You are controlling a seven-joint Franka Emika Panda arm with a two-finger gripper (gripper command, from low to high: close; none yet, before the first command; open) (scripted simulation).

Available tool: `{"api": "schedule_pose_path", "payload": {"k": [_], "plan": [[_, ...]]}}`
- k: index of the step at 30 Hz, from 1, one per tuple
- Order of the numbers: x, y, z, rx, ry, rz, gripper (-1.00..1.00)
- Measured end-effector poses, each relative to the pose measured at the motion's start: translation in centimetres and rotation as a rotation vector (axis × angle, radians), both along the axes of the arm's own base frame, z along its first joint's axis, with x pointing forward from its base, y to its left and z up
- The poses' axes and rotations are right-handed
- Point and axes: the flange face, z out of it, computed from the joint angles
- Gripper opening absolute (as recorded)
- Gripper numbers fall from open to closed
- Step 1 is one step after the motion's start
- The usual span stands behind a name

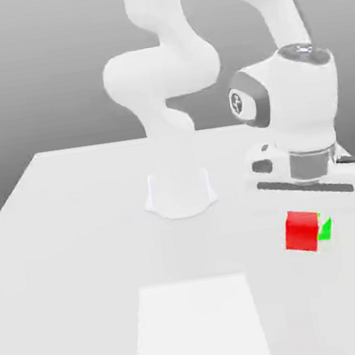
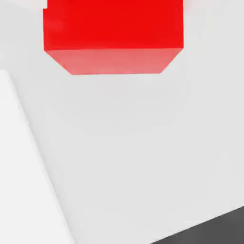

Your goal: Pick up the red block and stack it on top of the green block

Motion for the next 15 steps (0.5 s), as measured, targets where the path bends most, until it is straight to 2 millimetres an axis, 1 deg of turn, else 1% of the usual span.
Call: {"api": "schedule_pose_path", "payload": {"k": [3,4,5,7,15], "plan": [[-5.5,3.1,0.6,-0.008,-0.004,0.121,-1.00],[-7.3,3.9,0.7,-0.012,-0.007,0.162,-1.00],[-8.7,4.4,0.7,-0.020,-0.012,0.192,-1.00],[-9.5,4.5,-0.1,-0.044,-0.023,0.212,-1.00],[-9.4,4.3,-4.1,-0.082,-0.039,0.218,-1.00]]}}
